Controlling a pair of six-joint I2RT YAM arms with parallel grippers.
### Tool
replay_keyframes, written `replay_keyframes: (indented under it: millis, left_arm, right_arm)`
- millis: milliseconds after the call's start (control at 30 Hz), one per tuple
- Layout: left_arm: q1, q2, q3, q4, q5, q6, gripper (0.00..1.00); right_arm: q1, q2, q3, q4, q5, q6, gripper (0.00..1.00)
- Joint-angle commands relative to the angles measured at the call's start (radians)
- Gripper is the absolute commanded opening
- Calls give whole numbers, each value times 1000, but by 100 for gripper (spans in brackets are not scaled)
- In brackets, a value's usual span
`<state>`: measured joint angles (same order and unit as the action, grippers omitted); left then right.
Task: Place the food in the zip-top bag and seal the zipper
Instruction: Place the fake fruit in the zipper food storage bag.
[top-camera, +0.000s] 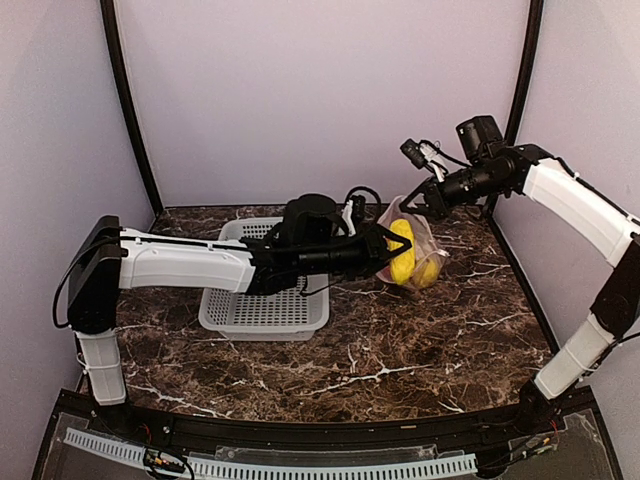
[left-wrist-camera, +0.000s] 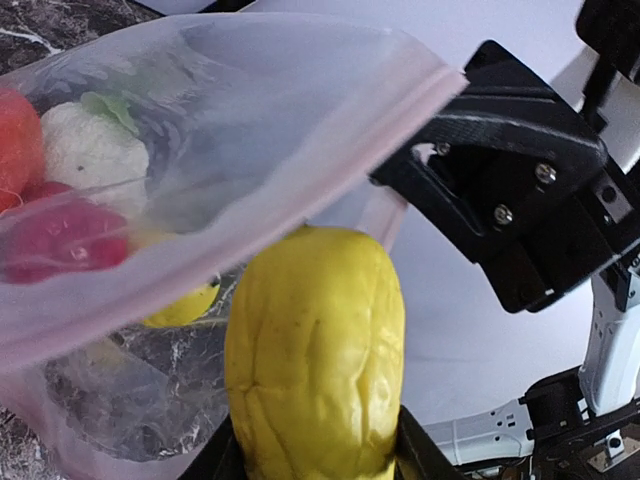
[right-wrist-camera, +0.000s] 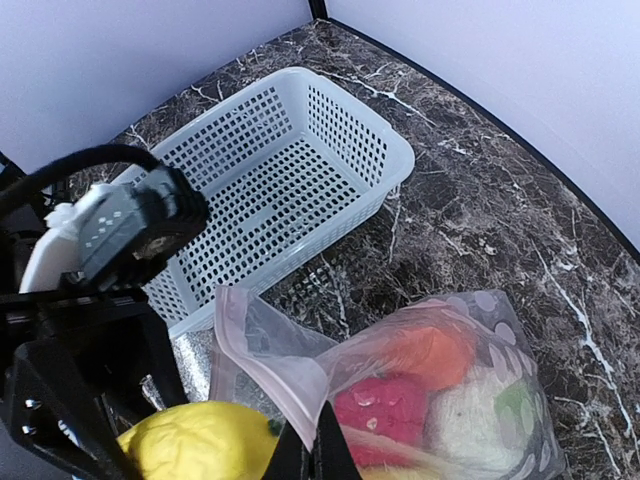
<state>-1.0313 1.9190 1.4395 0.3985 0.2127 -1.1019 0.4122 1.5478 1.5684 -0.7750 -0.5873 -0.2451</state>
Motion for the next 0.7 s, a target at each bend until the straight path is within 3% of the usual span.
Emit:
replay_keyframes:
  millis: [0, 300, 500, 667]
  left_arm:
    - [14, 30, 12, 85, -55, -132, 30]
    - [31, 116, 45, 144, -72, -212, 30]
    - [32, 136, 10, 213, -163, -300, 30]
    - [33, 149, 20, 210, -263, -346, 40]
  right_arm:
    - [14, -49, -12, 34, -39, -3, 0]
    - [63, -70, -60, 40, -92, -27, 0]
    - [85, -77, -75, 40, -110, -29, 0]
    - [86, -79, -63, 39, -123, -13, 0]
